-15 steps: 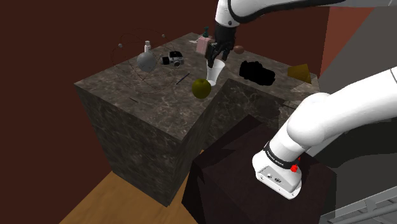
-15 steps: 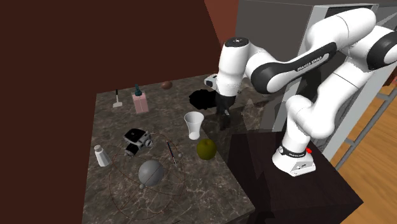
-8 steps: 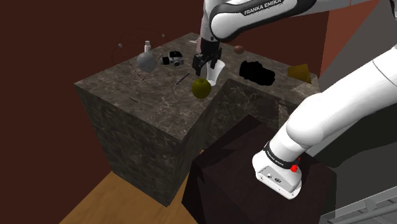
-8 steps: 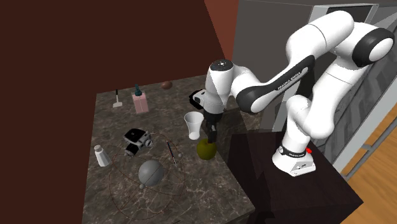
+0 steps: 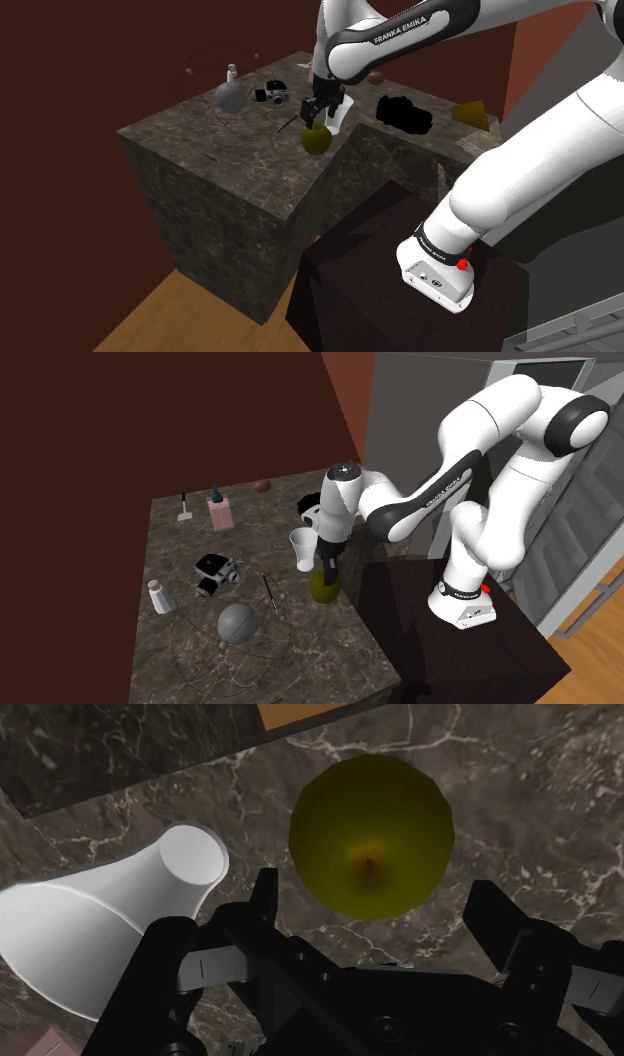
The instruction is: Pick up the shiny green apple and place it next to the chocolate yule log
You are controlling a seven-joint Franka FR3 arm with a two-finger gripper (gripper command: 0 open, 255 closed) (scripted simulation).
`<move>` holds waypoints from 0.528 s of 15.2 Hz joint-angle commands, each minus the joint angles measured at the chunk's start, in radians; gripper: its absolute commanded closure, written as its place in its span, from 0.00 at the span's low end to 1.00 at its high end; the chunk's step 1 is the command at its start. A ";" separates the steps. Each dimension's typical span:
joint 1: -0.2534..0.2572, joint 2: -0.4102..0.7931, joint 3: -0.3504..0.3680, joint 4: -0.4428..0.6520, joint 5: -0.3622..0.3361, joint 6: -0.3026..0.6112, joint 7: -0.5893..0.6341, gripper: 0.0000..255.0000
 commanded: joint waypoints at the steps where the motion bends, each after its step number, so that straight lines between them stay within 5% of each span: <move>1: 0.000 0.002 0.000 -0.002 -0.001 0.004 0.001 0.00; 6: 0.000 0.002 0.000 -0.002 -0.001 0.004 0.001 0.00; 7: 0.000 0.002 0.000 -0.002 -0.001 0.004 0.001 1.00; 8: 0.000 0.002 0.000 -0.002 -0.001 0.004 0.001 1.00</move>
